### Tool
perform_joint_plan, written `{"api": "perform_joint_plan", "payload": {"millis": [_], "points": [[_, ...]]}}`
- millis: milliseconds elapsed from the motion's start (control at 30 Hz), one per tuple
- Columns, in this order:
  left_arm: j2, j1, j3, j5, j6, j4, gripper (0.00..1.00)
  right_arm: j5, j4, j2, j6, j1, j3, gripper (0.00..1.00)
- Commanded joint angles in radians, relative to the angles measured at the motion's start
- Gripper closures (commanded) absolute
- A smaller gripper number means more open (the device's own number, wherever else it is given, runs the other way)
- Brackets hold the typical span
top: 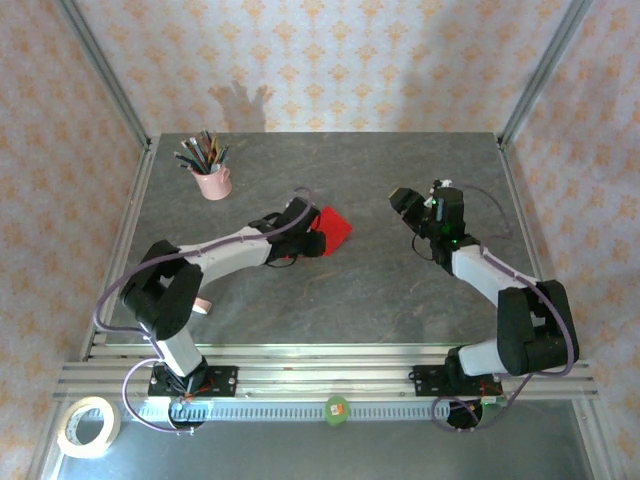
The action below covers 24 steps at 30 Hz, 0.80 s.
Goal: Fold a paper plane with a square sheet of paper (pick it up from the middle)
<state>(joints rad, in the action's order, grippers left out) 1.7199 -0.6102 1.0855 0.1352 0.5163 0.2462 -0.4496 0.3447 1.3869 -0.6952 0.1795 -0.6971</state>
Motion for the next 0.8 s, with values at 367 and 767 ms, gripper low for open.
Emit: {"api": "perform_joint_plan", "payload": {"millis": [367,767], "points": [[0.178,0.107,0.058,0.083,0.132,-0.136,0.62,-0.075,0.064,0.022,-0.063,0.009,0.045,0.43],[0.172,0.124,-0.068,0.163,0.396,-0.212,0.65,-0.098,0.058,0.164,-0.192,0.211,0.033,0.46]]}}
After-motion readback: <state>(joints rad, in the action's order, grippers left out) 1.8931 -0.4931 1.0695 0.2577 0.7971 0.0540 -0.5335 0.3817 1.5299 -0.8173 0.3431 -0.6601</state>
